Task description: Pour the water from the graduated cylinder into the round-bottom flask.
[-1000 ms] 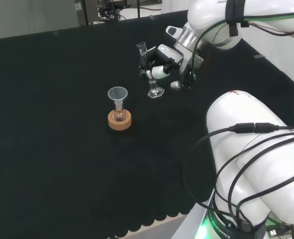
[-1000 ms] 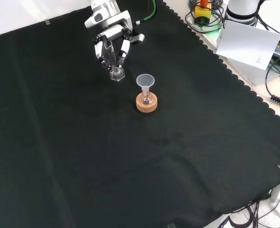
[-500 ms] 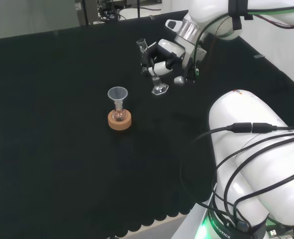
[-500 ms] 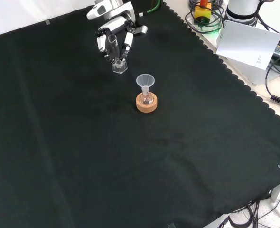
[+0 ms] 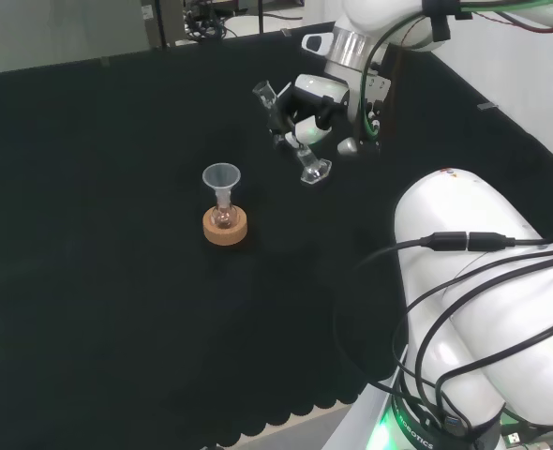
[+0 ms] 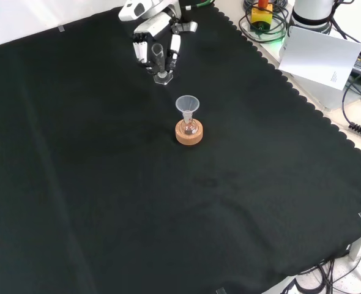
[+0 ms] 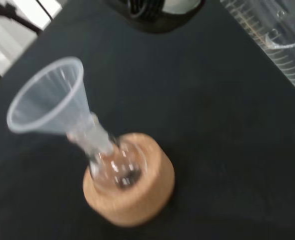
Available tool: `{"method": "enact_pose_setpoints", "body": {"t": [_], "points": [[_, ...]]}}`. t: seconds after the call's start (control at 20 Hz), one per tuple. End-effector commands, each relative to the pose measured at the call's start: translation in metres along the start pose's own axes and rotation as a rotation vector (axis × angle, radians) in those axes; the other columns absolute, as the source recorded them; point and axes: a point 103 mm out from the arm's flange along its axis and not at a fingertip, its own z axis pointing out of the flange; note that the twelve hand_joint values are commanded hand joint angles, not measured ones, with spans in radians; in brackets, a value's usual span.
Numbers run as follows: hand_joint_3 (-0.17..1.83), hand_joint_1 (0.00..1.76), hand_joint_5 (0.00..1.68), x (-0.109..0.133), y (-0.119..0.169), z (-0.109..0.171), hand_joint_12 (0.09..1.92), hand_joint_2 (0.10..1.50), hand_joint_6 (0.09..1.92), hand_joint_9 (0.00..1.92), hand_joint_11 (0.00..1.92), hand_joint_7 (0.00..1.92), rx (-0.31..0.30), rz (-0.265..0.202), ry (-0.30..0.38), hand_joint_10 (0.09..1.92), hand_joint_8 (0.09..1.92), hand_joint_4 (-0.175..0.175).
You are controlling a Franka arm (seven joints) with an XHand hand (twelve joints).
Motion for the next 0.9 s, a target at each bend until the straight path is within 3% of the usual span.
{"method": "enact_pose_setpoints", "body": {"t": [0.05,0.35,0.9], "points": [[0.00,1.29,1.14,0.006,-0.016,0.004,0.83,1.03,0.73,1.60,1.23,1.19,0.168,0.022,-0.158,0.09,0.70,-0.175],[0.00,1.29,1.16,0.008,-0.023,0.006,0.82,1.03,0.69,1.62,1.24,1.21,0.227,0.065,-0.280,0.09,0.66,-0.175],[-0.01,1.30,1.20,0.021,-0.023,0.019,0.80,1.01,0.63,1.67,1.25,1.26,0.363,0.090,-0.387,0.09,0.59,-0.175]]}}
